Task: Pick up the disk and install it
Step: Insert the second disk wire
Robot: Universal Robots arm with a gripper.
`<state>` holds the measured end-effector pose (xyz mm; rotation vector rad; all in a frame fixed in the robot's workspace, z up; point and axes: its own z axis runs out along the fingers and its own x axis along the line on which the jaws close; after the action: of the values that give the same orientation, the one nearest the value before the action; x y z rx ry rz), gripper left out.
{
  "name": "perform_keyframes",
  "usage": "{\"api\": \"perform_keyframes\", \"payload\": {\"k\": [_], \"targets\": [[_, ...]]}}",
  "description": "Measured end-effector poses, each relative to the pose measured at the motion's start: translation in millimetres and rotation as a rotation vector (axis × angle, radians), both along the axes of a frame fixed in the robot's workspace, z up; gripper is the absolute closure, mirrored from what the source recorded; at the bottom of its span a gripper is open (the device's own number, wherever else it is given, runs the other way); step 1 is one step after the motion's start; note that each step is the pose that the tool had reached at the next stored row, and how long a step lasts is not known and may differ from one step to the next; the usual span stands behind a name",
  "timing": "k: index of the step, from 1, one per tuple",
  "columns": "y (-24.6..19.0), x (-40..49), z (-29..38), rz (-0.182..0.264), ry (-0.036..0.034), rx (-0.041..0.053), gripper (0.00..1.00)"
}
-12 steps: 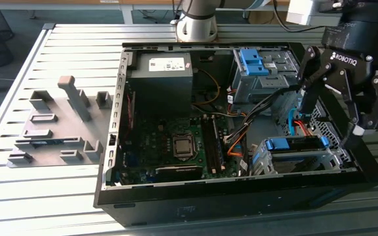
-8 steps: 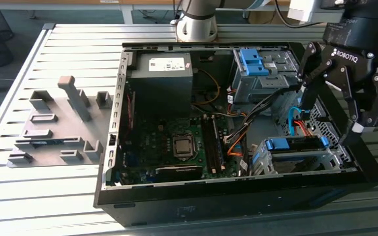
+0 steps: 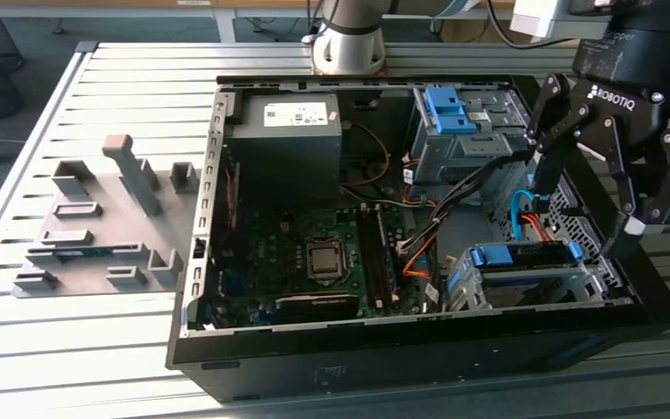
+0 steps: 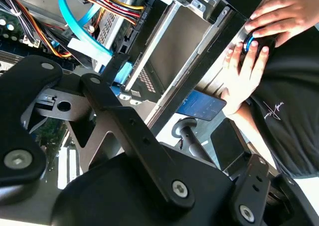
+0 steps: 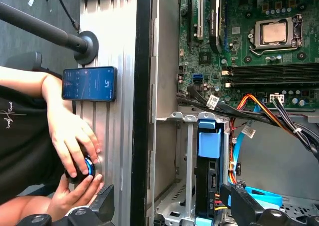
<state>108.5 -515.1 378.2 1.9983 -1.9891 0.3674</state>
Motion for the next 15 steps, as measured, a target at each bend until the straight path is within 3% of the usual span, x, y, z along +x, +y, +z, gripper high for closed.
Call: {"api": "perform_keyframes", "payload": {"k": [8, 15], "targets": [[0.0, 0.0, 0.7, 0.0, 0.0001, 0.0086, 0.01], [0.0, 0.0, 0.8, 0.0, 0.0, 0.0089, 0.01]]}}
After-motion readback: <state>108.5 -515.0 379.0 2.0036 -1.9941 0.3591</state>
